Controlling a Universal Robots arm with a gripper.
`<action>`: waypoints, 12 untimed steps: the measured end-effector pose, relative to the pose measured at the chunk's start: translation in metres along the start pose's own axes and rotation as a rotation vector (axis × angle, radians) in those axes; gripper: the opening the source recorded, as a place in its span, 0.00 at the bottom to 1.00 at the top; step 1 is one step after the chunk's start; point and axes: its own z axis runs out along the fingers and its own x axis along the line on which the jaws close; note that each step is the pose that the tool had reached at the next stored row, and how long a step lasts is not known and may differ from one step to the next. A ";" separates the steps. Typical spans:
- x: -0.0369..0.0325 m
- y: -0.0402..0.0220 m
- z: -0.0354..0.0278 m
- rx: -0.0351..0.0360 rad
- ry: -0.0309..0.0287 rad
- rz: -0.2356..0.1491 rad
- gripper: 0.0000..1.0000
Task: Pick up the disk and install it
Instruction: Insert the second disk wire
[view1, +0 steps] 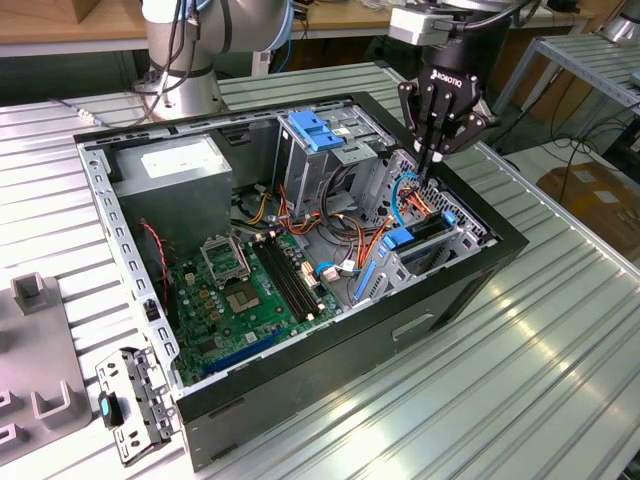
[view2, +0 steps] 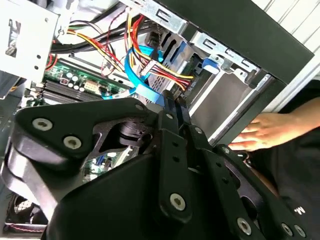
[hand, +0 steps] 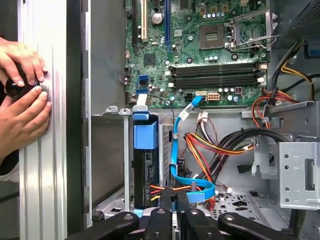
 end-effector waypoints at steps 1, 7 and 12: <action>-0.0007 -0.0001 0.0006 0.0001 0.0052 0.000 0.16; -0.0018 -0.0003 0.0043 0.0002 0.0062 0.000 0.17; -0.0024 -0.0003 0.0069 0.0002 0.0073 0.000 0.24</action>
